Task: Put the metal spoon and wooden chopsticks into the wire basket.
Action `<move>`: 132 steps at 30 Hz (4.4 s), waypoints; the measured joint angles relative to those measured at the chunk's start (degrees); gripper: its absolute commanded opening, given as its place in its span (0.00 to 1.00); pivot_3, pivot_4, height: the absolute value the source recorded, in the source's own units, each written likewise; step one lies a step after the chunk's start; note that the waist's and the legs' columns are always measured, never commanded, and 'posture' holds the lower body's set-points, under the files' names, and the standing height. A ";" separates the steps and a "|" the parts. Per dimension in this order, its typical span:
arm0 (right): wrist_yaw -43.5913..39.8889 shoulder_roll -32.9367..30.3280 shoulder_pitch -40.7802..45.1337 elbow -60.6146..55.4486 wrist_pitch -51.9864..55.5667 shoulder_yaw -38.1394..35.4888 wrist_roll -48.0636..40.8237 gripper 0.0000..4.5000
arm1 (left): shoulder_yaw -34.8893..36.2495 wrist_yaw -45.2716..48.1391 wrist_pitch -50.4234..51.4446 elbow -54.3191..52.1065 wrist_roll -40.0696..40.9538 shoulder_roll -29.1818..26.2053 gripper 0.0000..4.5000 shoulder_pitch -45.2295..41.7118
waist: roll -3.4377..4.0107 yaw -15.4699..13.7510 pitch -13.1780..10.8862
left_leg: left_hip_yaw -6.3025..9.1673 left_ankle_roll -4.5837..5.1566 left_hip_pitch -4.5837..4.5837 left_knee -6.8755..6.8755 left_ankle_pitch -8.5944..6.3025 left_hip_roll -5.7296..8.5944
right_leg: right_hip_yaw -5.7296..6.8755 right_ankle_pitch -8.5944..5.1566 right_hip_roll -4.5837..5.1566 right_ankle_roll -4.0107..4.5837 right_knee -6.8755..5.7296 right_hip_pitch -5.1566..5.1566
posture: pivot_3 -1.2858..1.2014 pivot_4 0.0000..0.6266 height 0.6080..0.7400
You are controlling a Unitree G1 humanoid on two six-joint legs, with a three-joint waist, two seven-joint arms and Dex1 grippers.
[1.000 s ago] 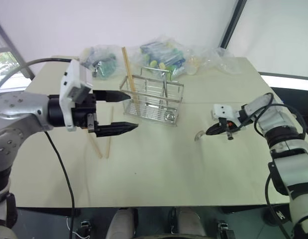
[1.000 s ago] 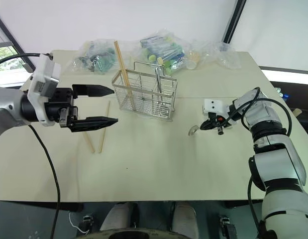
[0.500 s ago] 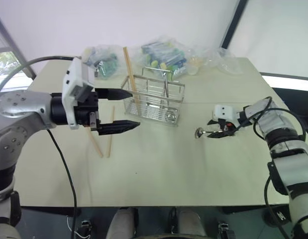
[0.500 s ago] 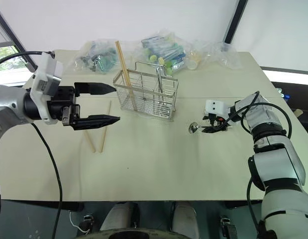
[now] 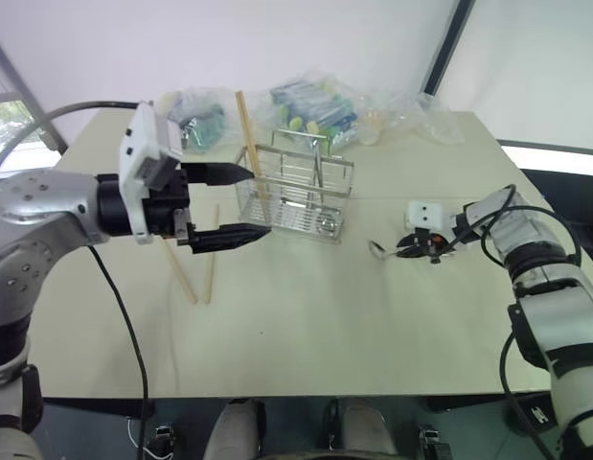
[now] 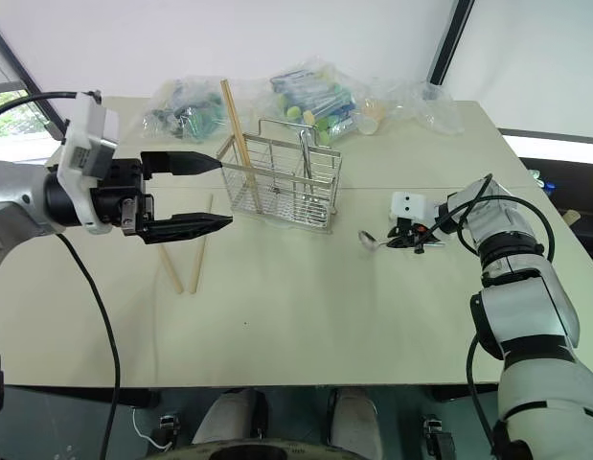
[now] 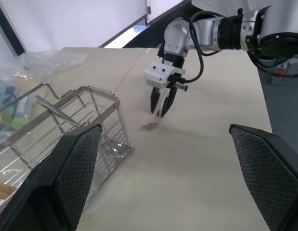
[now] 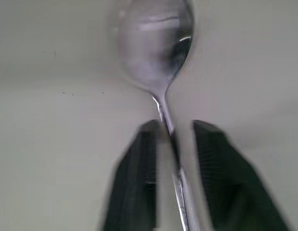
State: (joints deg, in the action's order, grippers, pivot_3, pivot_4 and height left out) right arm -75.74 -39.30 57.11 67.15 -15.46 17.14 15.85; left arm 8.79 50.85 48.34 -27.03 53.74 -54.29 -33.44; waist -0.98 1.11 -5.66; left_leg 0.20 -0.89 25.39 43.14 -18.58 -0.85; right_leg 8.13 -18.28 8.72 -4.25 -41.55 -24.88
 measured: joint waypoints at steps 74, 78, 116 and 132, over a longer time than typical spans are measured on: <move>43.10 16.40 -6.00 -66.37 52.41 -23.21 -44.36 0.99 | 3.06 -8.69 -1.56 10.01 -6.88 6.35 1.00 -5.79 | 0.04 -0.28 -0.16 | 0.12 0.38 0.21 -0.27 -0.16 0.20 | -0.14 0.16 -0.11 -0.43 -0.51 -0.52 | 0.52 0.24 0.15; 33.61 7.03 -5.72 -76.32 55.69 -25.46 -51.39 0.99 | 6.00 -22.46 2.62 10.83 -8.58 10.05 1.00 -8.27 | -0.08 -0.58 -0.12 | 0.24 0.43 0.04 -0.36 -0.19 0.22 | -0.12 0.13 -0.12 -0.51 -0.40 -0.39 | 0.52 0.24 0.15; 38.13 -4.41 -39.41 -106.15 65.01 -27.14 -70.26 1.00 | 17.34 -62.84 22.43 64.73 -37.54 31.86 0.94 -24.29 | -1.03 -3.43 -0.14 | 0.11 -0.94 -0.73 -1.28 0.29 0.14 | -0.11 0.23 0.16 -0.80 0.52 0.53 | 0.52 0.24 0.15; 41.85 -4.40 -39.25 -106.23 64.93 -27.39 -71.35 1.00 | 19.96 -65.44 17.16 72.41 -38.74 31.00 0.01 -26.80 | -0.98 -3.93 -0.15 | 0.10 -0.89 -0.78 -1.27 0.24 0.20 | -0.01 0.28 0.29 -0.91 0.56 0.64 | 0.52 0.24 0.15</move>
State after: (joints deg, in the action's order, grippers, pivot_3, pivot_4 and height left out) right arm -33.89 -43.70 17.86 -39.07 49.46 -10.25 -55.51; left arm 28.75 -14.59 65.50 45.38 15.00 -23.29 -60.24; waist -1.97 -2.82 -5.81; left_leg 0.30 -1.78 24.61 41.87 -18.33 -0.66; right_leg 8.13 -18.00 9.00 -5.16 -40.99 -24.25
